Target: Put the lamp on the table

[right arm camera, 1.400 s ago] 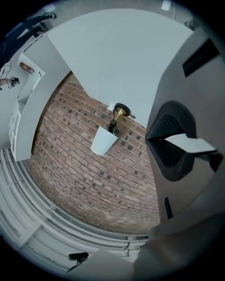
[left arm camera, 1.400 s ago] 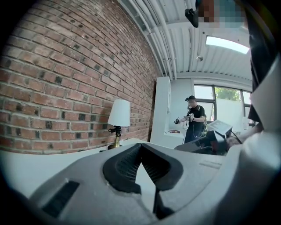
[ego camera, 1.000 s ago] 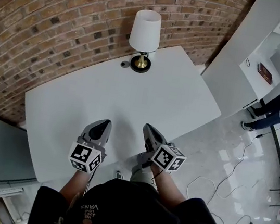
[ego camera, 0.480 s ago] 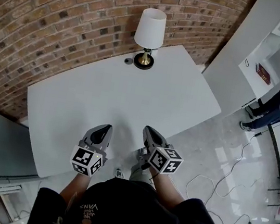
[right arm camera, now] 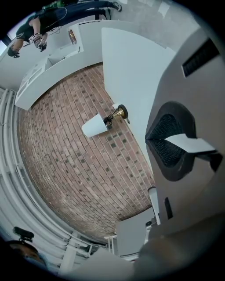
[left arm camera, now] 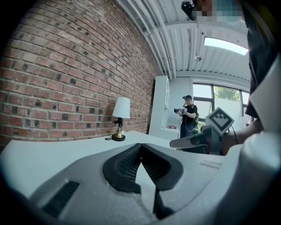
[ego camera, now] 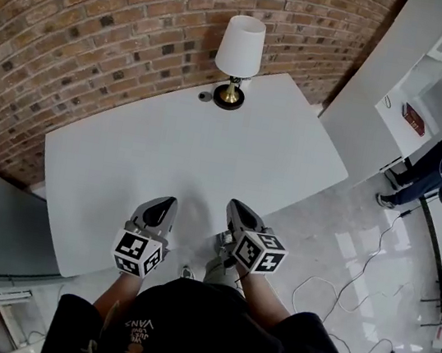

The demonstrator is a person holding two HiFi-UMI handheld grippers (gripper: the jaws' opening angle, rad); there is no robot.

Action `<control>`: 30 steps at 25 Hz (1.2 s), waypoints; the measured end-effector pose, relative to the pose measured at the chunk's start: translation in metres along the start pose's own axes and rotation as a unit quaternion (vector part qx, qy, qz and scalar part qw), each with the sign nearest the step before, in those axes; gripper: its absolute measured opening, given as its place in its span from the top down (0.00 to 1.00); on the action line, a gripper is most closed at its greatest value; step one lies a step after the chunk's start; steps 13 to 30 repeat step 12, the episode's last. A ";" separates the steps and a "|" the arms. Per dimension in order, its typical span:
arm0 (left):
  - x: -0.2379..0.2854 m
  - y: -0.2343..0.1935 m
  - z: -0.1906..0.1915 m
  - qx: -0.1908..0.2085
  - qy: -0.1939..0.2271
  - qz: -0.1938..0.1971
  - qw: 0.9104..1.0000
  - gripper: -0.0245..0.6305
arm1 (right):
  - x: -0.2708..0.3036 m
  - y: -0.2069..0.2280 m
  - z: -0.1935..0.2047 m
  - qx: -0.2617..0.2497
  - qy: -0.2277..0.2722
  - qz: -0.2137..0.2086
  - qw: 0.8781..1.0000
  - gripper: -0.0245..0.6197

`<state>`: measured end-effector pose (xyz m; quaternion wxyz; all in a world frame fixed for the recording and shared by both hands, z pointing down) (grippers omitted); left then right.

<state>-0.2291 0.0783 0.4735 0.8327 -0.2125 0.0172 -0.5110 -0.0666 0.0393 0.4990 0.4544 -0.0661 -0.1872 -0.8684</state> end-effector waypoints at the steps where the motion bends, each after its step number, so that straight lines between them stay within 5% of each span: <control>1: 0.000 -0.001 -0.001 0.000 0.000 -0.002 1.000 0.95 | 0.001 0.000 -0.001 0.002 0.001 0.000 1.000 0.96; 30: 0.007 -0.002 -0.003 0.000 0.002 -0.013 1.000 0.95 | 0.002 0.009 -0.005 -0.011 -0.002 0.004 1.000 0.96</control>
Point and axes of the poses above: the fingertips, and each gripper's own axes: x forward along the fingers, y to its right, z out of its underside, the point moved 2 cm from there along -x, backward along the fingers, and after that the axes turned 14 degrees about -x, right-handed, at the moved point
